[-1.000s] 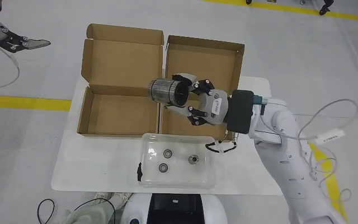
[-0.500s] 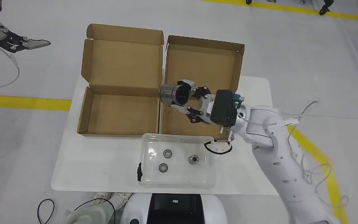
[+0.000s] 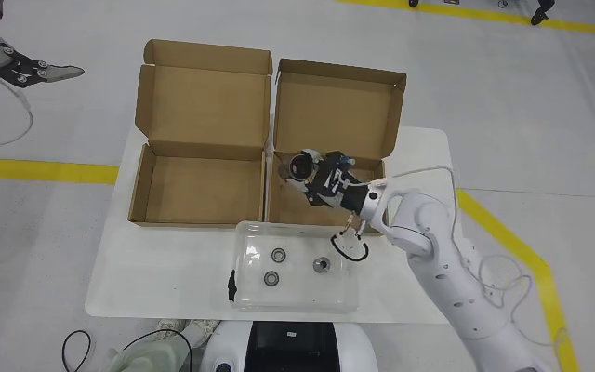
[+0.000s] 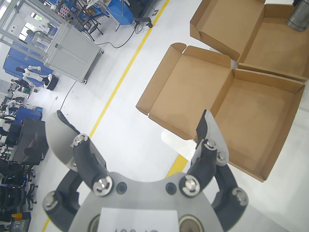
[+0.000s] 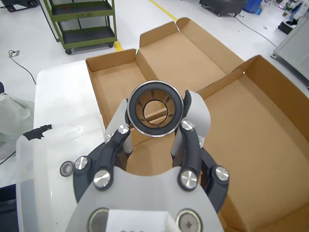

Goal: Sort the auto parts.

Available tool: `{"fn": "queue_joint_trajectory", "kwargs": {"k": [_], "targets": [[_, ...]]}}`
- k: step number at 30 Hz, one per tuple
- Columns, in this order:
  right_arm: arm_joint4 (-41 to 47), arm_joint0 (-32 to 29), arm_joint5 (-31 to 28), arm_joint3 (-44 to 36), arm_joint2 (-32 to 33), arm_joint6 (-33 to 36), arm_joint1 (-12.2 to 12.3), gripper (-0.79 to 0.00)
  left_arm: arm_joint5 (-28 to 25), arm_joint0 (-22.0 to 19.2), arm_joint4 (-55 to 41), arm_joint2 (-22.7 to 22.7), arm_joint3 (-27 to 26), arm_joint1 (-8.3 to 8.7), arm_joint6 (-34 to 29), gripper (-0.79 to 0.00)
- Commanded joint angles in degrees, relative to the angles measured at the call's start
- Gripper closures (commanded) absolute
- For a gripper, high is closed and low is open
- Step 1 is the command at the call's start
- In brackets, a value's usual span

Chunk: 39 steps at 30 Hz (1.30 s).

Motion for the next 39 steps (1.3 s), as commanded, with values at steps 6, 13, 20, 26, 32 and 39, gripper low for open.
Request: {"fn": "queue_joint_trajectory", "kwargs": {"k": [6, 13, 20, 26, 32, 39], "targets": [[-0.59, -0.11, 4.03, 3.64, -1.57, 4.22, -0.31, 0.000, 0.00, 0.00, 0.00, 0.00, 0.00, 0.00, 0.00, -0.785], [0.62, 2.13, 6.04, 8.18, -3.86, 8.03, -1.05, 0.000, 0.00, 0.00, 0.00, 0.00, 0.00, 0.00, 0.00, -0.785], [2.82, 5.89, 7.27, 13.85, -6.51, 9.85, -2.23, 0.000, 0.00, 0.00, 0.00, 0.00, 0.00, 0.00, 0.00, -0.785], [4.06, 8.69, 8.96, 19.49, -8.75, 11.58, -3.33, 0.000, 0.00, 0.00, 0.00, 0.00, 0.00, 0.00, 0.00, -0.785], [4.86, 10.75, 10.01, 23.37, -10.76, 13.48, -4.33, 0.000, 0.00, 0.00, 0.00, 0.00, 0.00, 0.00, 0.00, -0.785], [5.26, 11.70, 10.41, 25.53, -11.99, 14.26, -5.05, 0.000, 0.00, 0.00, 0.00, 0.00, 0.00, 0.00, 0.00, -0.785]]}}
